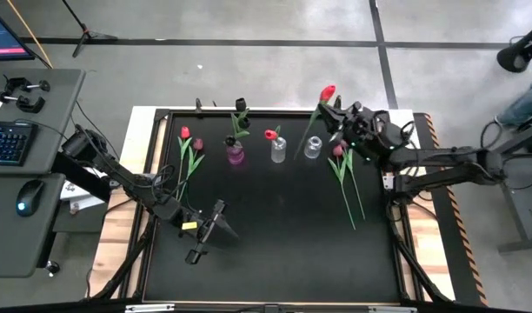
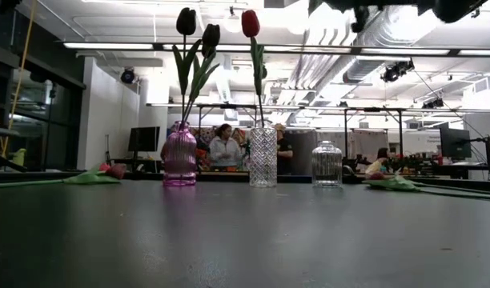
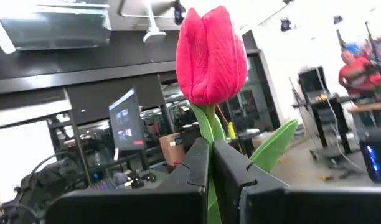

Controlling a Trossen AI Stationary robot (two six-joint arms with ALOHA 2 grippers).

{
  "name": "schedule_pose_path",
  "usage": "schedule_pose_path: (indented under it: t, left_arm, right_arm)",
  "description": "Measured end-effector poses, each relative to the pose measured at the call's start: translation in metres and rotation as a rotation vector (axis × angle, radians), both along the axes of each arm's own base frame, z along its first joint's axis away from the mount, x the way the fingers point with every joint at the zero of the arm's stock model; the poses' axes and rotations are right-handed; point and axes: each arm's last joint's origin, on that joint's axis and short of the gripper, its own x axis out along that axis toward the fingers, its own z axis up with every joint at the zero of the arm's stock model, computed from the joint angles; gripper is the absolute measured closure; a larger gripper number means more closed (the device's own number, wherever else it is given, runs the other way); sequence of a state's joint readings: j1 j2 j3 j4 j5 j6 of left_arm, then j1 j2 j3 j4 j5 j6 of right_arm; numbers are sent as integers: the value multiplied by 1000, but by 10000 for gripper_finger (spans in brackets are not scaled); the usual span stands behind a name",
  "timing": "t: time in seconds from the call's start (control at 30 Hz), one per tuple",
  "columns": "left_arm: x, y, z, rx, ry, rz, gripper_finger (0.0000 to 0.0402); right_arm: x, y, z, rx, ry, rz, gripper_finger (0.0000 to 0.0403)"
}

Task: Sort flowers into vase by color
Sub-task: Put the right pink tulip into the left transparent vase

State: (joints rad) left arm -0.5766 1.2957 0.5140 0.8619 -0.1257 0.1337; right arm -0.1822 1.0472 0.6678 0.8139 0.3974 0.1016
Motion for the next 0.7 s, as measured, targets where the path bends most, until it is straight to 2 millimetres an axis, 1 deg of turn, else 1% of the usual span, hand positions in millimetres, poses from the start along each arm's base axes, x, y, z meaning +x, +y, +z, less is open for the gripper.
schedule_pose_path:
  t: [0.13, 0.23, 0.43, 0.7]
  left_arm:
    - [0, 0, 0, 0, 0, 0, 188]
    - [0, 0, 0, 0, 1, 0, 188]
    - [0, 0, 0, 2, 3, 1, 188]
    - [0, 0, 0, 2, 3, 2, 188]
  right_arm:
    - [17, -3, -9, -79, 2, -22, 403]
    - [25, -4, -13, -147, -15, -58, 403]
    - [28, -5, -13, -210, -78, -82, 403]
    - [30, -5, -15, -223, -56, -86, 403]
